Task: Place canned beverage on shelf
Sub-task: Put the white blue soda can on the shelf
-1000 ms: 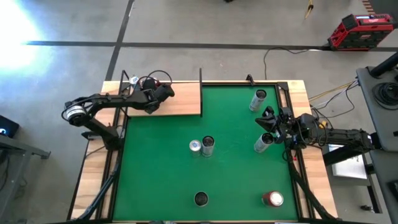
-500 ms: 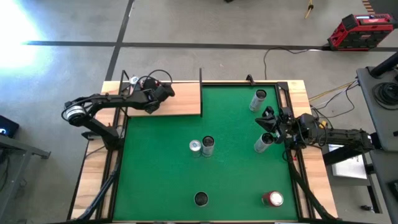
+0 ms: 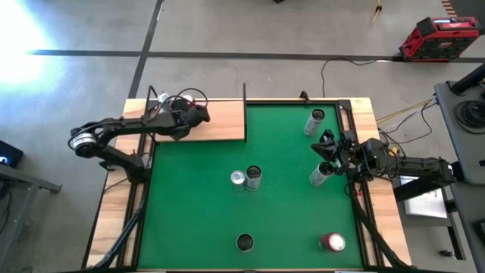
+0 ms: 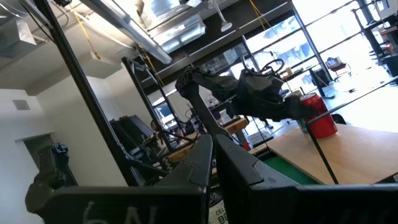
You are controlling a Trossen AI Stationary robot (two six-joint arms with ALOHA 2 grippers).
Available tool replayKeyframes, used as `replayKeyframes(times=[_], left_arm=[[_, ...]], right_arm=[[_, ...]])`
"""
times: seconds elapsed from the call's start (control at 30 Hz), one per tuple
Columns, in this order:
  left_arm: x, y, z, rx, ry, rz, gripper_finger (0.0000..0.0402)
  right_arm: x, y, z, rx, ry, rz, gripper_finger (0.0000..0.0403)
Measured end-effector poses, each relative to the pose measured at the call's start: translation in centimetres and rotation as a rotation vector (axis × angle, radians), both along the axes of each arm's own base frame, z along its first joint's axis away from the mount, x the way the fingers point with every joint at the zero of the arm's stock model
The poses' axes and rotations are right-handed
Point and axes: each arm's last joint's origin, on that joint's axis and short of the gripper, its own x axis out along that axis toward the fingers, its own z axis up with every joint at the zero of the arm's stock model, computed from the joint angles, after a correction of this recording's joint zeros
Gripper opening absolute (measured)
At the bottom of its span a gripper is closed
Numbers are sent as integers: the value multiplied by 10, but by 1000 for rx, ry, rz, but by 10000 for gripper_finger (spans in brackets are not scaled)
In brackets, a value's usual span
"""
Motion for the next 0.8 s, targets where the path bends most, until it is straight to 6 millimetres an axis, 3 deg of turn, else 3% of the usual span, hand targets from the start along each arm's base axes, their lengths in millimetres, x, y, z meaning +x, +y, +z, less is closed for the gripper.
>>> replayKeyframes(times=[0.23,0.43,0.8], left_arm=[[-12,-13,8,-238,-160,-59,367],[-10,-32,11,-425,-224,-157,368],[31,-93,46,-594,-136,-194,368]], right_arm=[[0,0,0,0,0,0,13],[0,0,0,0,-1,0,13],[0,0,0,0,0,0,13]])
